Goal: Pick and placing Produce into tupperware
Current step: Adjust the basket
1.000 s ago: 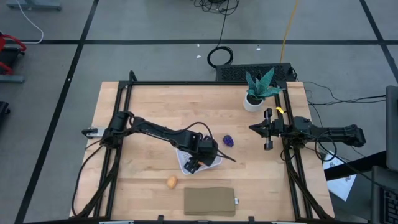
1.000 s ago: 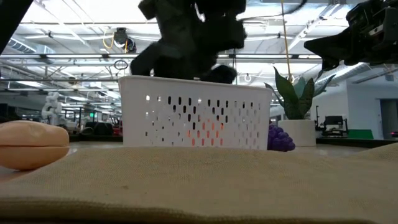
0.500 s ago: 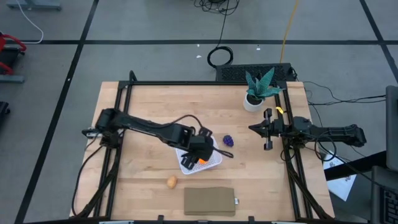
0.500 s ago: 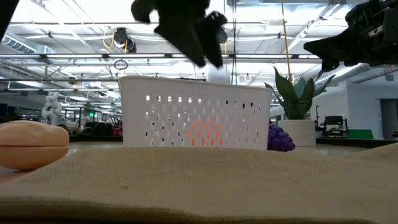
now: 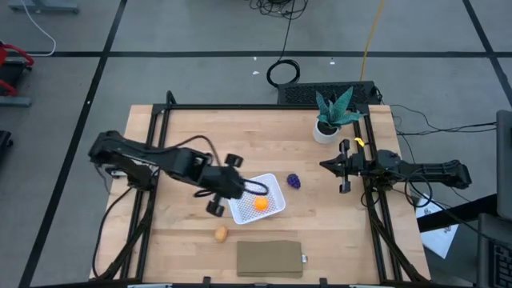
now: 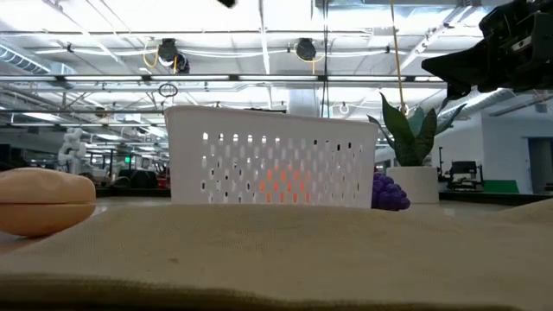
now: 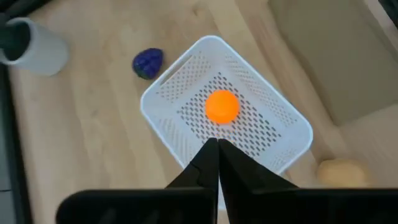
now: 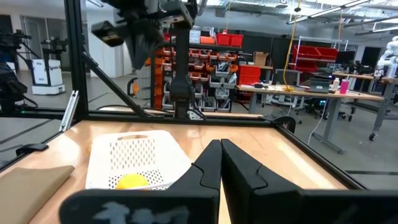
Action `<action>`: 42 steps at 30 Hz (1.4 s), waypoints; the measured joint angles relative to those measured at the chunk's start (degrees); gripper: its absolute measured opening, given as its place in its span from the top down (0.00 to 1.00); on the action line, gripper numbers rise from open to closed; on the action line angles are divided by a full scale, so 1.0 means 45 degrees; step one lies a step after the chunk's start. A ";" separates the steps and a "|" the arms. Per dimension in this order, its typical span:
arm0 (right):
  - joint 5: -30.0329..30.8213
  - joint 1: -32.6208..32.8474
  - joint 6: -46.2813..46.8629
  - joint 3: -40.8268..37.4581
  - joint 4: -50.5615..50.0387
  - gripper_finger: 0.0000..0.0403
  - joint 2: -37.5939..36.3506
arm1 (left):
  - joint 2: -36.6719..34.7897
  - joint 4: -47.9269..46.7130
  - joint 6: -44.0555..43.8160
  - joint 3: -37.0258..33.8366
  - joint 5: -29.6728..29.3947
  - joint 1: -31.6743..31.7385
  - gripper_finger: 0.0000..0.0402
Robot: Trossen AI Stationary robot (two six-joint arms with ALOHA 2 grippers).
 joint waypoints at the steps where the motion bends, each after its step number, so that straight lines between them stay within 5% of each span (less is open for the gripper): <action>1: 0.0000 0.0004 -0.0005 -0.0001 -0.0022 1.00 0.0003 | -0.0373 0.0301 -0.0096 -0.0362 -0.0225 -0.0112 0.99; 4: 0.0000 0.0001 -0.0010 -0.0001 0.0041 1.00 0.0037 | -0.1632 0.1583 -0.0341 -0.2016 -0.0914 -0.0482 0.99; 16: 0.0000 0.0000 0.0005 0.0001 0.0080 1.00 0.0168 | -0.6480 1.2226 0.0455 -1.1081 -0.1658 -0.1174 0.99; 22: -0.0005 0.0002 0.0010 -0.0001 0.0029 1.00 0.0325 | -0.8376 1.5401 0.0596 -1.4000 -0.2147 -0.1131 1.00; 33: -0.0005 -0.0001 0.0012 0.0001 0.0061 1.00 0.0819 | -1.0005 1.8515 0.0067 -1.7600 -0.2615 -0.1126 1.00; 42: -0.0005 0.0001 0.0011 0.0001 0.0178 1.00 0.1119 | -1.0006 1.8674 -0.0233 -1.7951 -0.2843 -0.0763 1.00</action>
